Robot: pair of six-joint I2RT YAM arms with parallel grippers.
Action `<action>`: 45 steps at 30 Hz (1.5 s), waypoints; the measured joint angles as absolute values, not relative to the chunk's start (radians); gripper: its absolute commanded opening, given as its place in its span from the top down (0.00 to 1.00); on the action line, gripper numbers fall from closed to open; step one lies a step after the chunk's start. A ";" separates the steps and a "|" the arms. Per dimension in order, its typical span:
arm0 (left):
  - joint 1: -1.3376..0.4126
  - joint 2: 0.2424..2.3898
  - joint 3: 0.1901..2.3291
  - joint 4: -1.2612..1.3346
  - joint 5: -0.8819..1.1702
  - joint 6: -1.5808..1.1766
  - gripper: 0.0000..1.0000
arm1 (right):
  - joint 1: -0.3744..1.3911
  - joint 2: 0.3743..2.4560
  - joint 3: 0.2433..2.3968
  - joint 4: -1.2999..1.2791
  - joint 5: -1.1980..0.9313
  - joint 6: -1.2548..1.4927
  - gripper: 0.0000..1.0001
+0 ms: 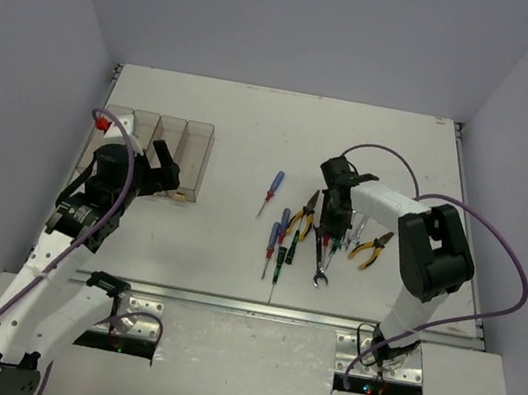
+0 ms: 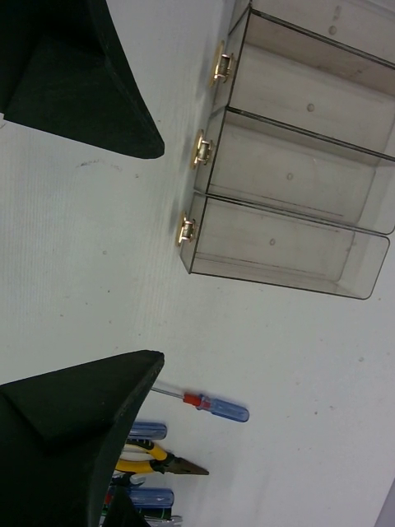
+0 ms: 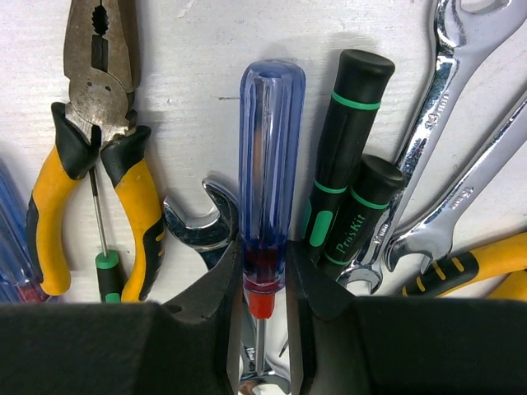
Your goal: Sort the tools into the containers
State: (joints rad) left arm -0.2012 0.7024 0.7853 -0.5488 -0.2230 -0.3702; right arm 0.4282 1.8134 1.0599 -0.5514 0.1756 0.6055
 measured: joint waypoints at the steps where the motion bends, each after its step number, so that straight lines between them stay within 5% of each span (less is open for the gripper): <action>1: -0.201 0.706 0.785 -0.549 -0.219 -0.370 0.00 | 0.428 1.808 1.060 -0.552 0.175 0.606 1.00; 9: -0.202 0.725 0.761 -0.437 0.064 -0.463 0.00 | 0.428 1.554 1.030 -0.537 0.081 0.581 1.00; 15: -0.293 0.791 0.579 0.053 0.412 -0.705 0.00 | 0.431 1.285 0.878 -0.285 -0.340 0.565 1.00; 21: -0.455 0.938 0.550 0.350 0.480 -0.832 0.07 | 0.452 1.189 0.776 -0.034 -0.693 0.657 1.00; 29: -0.558 1.026 0.597 0.488 0.448 -0.860 0.37 | 0.496 1.180 0.776 0.132 -0.858 0.730 1.00; 37: -0.597 1.088 0.647 0.513 0.413 -0.866 0.97 | 0.550 1.187 0.781 0.176 -0.881 0.743 1.00; 39: -0.598 1.089 0.660 0.505 0.405 -0.860 1.00 | 0.550 1.190 0.783 0.191 -0.885 0.746 0.88; 41: -0.598 1.091 0.673 0.487 0.401 -0.853 1.00 | 0.550 1.190 0.785 0.197 -0.878 0.745 0.20; 42: -0.598 1.093 0.681 0.473 0.398 -0.847 1.00 | 0.550 1.190 0.786 0.197 -0.873 0.744 0.04; 45: -0.601 1.123 0.796 0.270 0.312 -0.757 1.00 | 0.551 1.185 0.812 0.105 -0.774 0.714 0.01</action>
